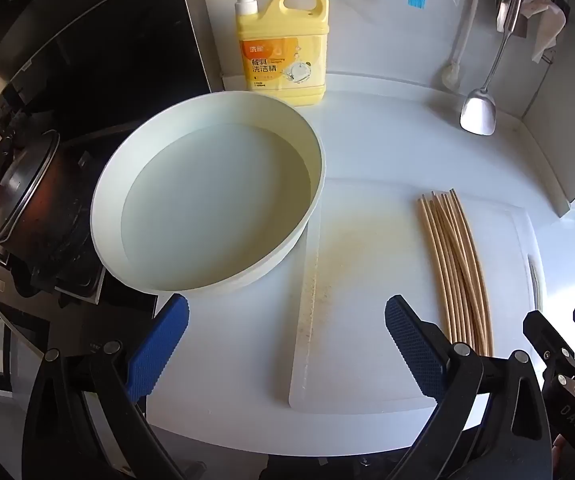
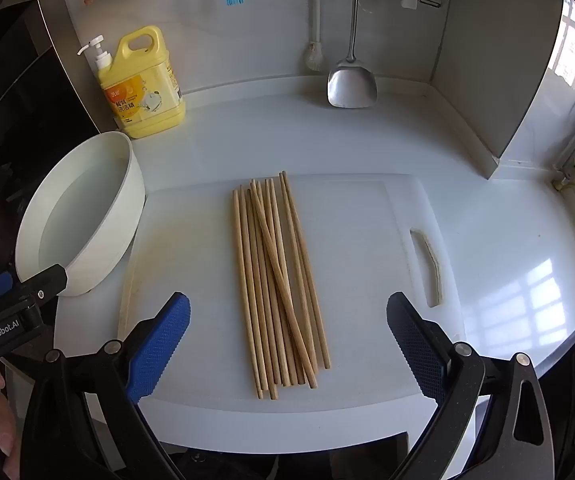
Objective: Organize utensils
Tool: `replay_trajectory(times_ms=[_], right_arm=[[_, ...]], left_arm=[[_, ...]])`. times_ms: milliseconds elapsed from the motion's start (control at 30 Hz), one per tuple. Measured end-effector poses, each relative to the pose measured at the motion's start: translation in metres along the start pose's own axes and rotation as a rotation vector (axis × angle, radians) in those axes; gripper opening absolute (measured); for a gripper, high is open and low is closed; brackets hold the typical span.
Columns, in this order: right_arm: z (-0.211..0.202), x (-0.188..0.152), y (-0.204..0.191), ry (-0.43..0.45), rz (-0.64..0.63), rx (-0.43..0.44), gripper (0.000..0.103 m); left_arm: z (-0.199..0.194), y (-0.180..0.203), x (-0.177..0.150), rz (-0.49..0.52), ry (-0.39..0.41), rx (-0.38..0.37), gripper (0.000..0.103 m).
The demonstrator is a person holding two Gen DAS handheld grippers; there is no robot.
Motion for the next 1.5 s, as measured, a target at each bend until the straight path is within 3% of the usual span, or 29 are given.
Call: replay_trajectory(times_ms=[1500], right_arm=[[-0.0065, 0.0019, 0.0043, 0.011, -0.001, -0.015, 0.094]], left_arm=[[-0.0048, -0.008, 0.0008, 0.009, 0.02, 0.017, 0.097]])
Point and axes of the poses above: each gripper's, at about its wrist camera, not at the fingertips, and z roughly the way its jaws point, y to its right, x to its top, the point moved 5 cm from there along z, roughly the way its jaws point, and after that the axes turned 3 degrees about x, right-handed, at the moved point
